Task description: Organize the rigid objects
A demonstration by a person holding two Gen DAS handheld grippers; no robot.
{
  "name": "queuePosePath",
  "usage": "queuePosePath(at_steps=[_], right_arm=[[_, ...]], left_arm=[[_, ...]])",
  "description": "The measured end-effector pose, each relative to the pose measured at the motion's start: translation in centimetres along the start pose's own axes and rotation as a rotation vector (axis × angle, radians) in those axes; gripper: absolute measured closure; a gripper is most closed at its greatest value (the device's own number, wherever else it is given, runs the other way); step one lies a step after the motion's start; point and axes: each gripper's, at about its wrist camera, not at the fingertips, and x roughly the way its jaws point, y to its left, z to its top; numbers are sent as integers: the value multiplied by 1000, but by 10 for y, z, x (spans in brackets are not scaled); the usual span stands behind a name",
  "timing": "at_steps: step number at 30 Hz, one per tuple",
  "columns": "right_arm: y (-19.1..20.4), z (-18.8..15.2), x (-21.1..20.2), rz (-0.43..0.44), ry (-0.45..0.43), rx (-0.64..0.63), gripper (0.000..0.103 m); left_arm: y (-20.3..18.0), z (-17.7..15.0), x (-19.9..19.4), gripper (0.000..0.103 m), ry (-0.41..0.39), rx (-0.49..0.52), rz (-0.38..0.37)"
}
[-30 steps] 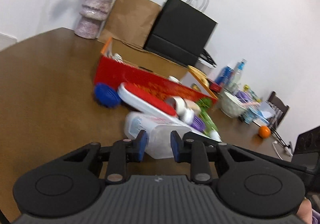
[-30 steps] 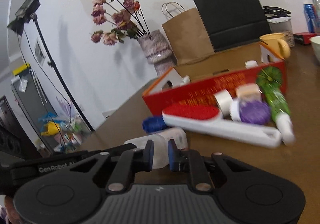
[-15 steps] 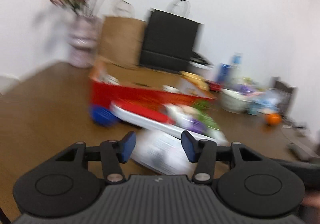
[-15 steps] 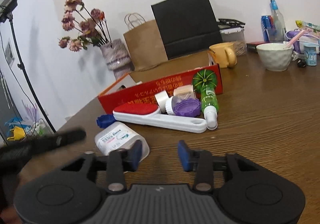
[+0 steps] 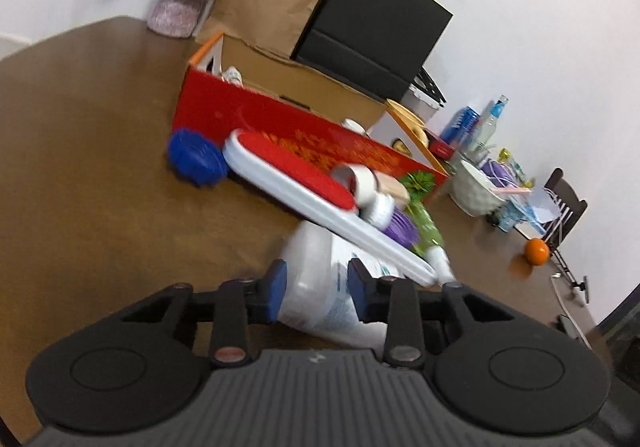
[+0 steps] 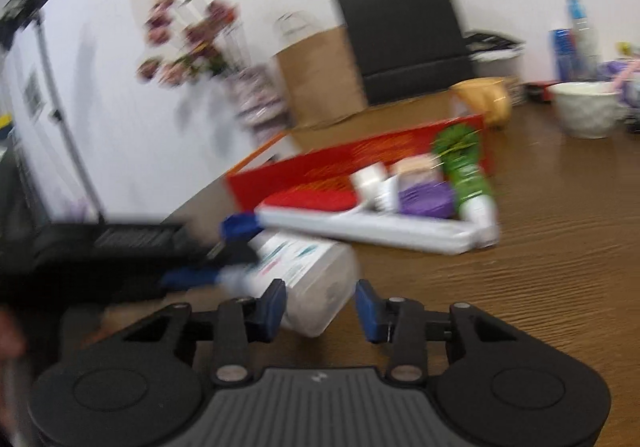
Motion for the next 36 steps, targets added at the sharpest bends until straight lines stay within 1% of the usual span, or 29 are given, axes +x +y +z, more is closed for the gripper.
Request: queuePosePath(at_steps=[2, 5, 7, 9, 11, 12, 14, 15, 16, 17, 19, 21, 23, 28, 30, 32, 34, 36], right_arm=[[-12, 3, -1, -7, 2, 31, 67], [-24, 9, 2, 33, 20, 74, 67], [-26, 12, 7, 57, 30, 87, 67], [-26, 17, 15, 70, 44, 101, 66], [-27, 19, 25, 82, 56, 139, 65], [-27, 20, 30, 93, 62, 155, 65], [-28, 19, 35, 117, 71, 191, 66], [-28, 18, 37, 133, 78, 205, 67], [-28, 18, 39, 149, 80, 211, 71], [-27, 17, 39, 150, 79, 213, 71], [-22, 17, 36, 136, 70, 188, 75], [-18, 17, 28, 131, 47, 166, 79], [-14, 18, 16, 131, 13, 134, 79], [1, 20, -27, 135, -105, 52, 79], [6, 24, -43, 144, -158, 27, 79], [8, 31, -53, 157, -197, 14, 79], [11, 45, -57, 162, -228, 4, 79], [11, 66, -51, 183, -242, 3, 79]], left_arm=[[-11, -9, -4, 71, 5, 15, -9], [-17, -12, -3, 68, -23, 33, 17], [-15, -9, 1, 64, -14, 33, 6], [-14, -5, 5, 62, -10, 38, 2], [-15, -2, 10, 55, -21, 40, 36], [-14, -2, 11, 53, -29, 38, 52], [-12, -2, 11, 54, -39, 24, 46], [-10, -4, 10, 57, -42, 22, 34], [-10, -6, 8, 69, -49, 28, 18], [-11, -7, 6, 72, -58, 40, 0], [-16, -12, 2, 76, -84, 82, 22], [-19, -16, -3, 79, -109, 73, 40], [-24, -22, -14, 79, -142, 69, 32], [-49, -41, -51, 79, -280, 146, 30], [-58, -43, -64, 79, -334, 173, 17], [-64, -39, -74, 78, -379, 176, -6], [-70, -28, -76, 79, -408, 195, -24], [-79, -11, -75, 79, -447, 246, -9]])
